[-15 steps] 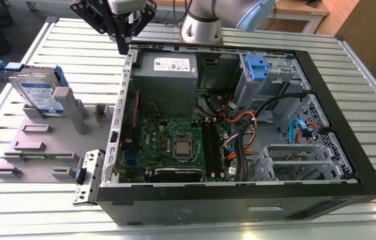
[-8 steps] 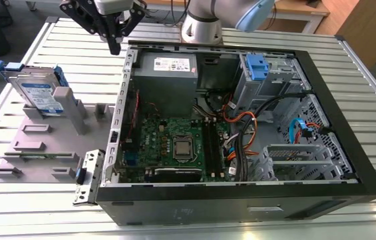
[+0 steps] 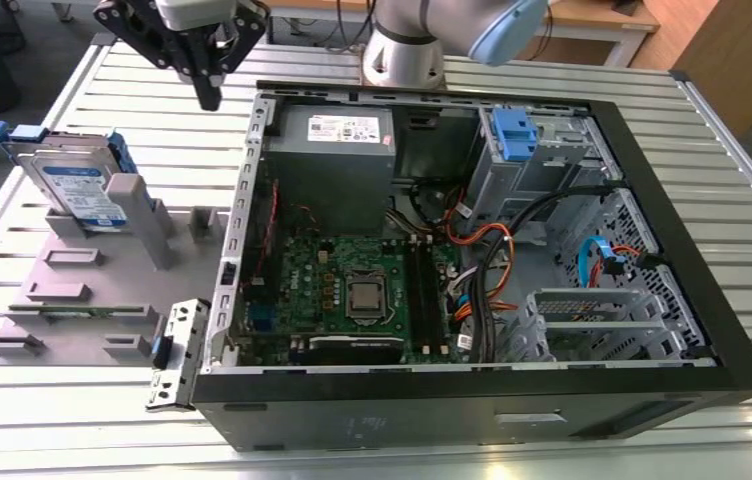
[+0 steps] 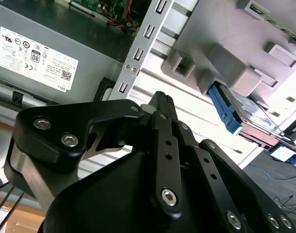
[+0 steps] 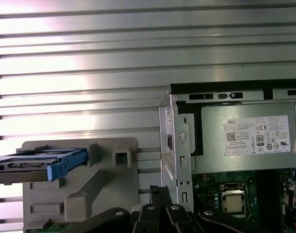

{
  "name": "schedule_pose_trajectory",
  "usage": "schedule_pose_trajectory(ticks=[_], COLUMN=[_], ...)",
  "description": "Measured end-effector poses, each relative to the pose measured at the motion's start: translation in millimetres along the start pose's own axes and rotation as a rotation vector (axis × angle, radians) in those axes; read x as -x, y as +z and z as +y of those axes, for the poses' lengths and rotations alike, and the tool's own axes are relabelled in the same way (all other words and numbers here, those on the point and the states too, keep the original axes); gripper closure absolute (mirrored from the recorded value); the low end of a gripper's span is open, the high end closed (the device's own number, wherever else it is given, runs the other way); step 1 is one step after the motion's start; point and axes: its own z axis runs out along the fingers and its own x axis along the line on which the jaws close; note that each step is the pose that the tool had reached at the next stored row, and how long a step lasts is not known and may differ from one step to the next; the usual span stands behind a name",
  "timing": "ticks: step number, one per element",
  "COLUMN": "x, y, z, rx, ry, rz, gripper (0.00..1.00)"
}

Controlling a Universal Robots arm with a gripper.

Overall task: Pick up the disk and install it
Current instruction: 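Reach for the disk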

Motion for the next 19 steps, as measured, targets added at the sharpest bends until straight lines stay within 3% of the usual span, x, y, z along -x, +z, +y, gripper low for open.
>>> schedule_pose_trajectory(ticks=[19], x=[-50.9], y=[8.0], z=[-4.2], rx=[0.0], ry=[0.0], rz=[-0.0001], gripper=[0.89])
